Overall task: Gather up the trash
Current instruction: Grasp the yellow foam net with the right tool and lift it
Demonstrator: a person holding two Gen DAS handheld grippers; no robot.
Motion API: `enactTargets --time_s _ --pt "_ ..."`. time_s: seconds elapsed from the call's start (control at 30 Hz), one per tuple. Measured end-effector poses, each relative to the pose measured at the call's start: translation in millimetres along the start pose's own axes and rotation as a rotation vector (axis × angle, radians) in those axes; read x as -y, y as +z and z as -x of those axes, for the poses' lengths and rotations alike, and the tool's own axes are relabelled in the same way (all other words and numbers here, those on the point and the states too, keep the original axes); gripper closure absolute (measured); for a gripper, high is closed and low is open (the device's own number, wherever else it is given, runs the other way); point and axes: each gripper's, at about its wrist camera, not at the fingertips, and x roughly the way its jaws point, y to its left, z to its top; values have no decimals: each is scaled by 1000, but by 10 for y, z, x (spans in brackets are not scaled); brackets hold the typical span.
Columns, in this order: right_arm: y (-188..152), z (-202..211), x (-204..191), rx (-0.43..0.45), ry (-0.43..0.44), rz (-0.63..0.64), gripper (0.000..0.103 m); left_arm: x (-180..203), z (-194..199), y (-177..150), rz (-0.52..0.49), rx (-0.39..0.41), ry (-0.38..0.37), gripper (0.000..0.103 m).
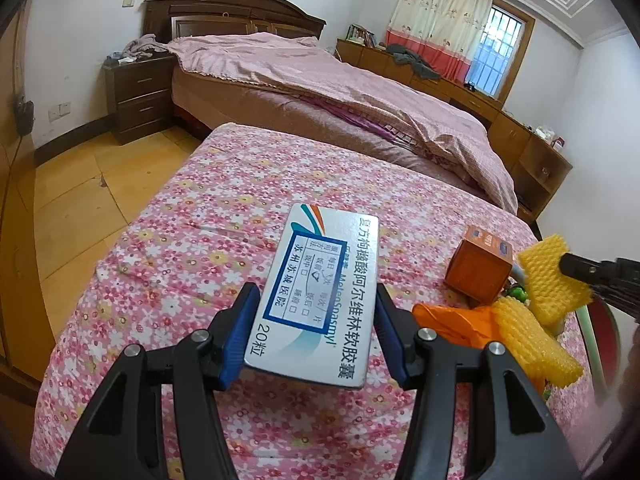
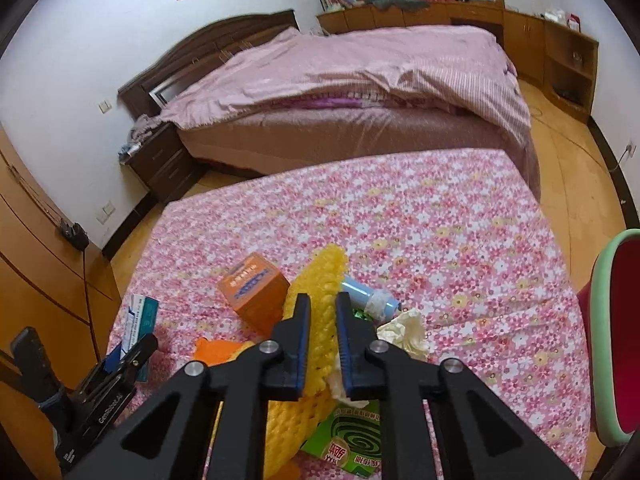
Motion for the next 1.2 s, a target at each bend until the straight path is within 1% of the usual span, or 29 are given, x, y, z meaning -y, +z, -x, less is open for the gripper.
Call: enactTargets --time_s 0.2,0.37,0.57,0.73,0.87,1.07,1.2 --pt "-53 302 79 76 61 -45 89 50 16 2 -19 9 5 46" --pt "-151 605 209 139 67 -81 89 157 214 30 -52 41 6 46" --pt "-298 889 496 179 63 -149 89 382 486 26 -68 35 -64 46" --pt "-427 1122 757 211 49 -201 89 680 666 37 -105 34 -118 46" --pt "-539 1322 1053 246 30 -255 89 927 749 41 -126 12 -172 46" --pt "-690 1568 1441 286 -7 -323 89 1419 795 -20 -194 -26 -242 46" --pt "-780 1690 1688 306 -43 -362 89 1808 811 -91 -251 -66 -295 46"
